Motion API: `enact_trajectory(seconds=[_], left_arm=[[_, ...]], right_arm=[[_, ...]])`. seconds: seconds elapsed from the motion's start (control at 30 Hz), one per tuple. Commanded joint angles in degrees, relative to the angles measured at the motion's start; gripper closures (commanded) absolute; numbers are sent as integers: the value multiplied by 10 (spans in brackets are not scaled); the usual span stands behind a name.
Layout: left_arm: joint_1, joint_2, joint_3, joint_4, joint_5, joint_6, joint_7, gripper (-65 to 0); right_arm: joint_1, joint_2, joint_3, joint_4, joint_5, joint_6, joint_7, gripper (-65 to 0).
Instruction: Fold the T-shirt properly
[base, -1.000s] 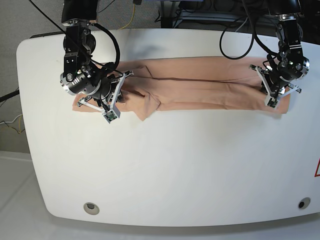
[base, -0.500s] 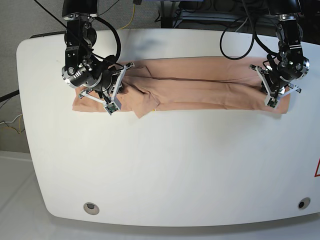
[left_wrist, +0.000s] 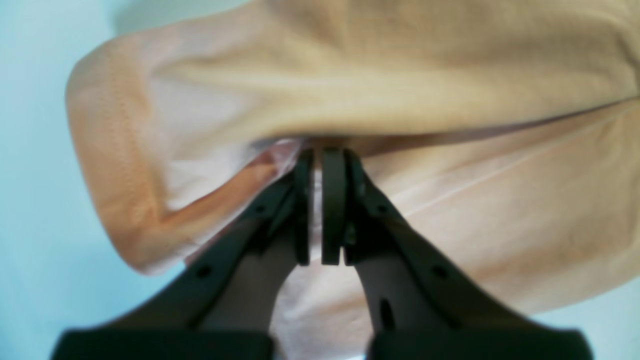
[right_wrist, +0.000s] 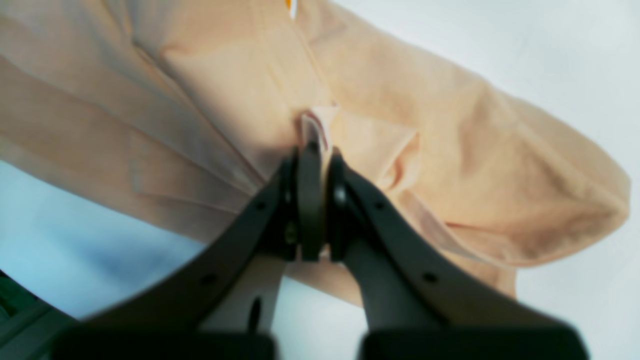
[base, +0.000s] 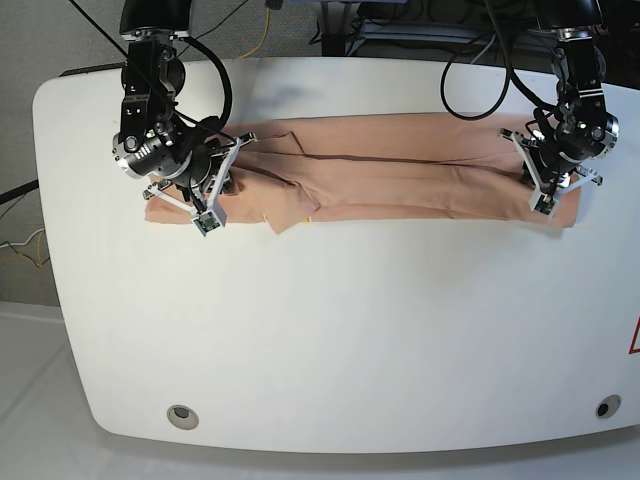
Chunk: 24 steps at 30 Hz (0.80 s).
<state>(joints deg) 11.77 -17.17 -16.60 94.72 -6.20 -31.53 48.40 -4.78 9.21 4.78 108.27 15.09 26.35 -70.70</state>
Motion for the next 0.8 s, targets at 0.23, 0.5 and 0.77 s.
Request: enact_trajectory(seconds=[0.23,0.5,0.77], left_arm=[[2,-8,-3,8,-2,3,-8,-22],[2,-9,-4,8,-2,3,-8,-22],[2,-9,-4,8,-2,3,-8,-22]], right_arm=[[5,6,1,2,0,0,10,0],[-5,1,1,-6,-59,0,10,0],[-9,1,1,-6,-73,1,10,0]])
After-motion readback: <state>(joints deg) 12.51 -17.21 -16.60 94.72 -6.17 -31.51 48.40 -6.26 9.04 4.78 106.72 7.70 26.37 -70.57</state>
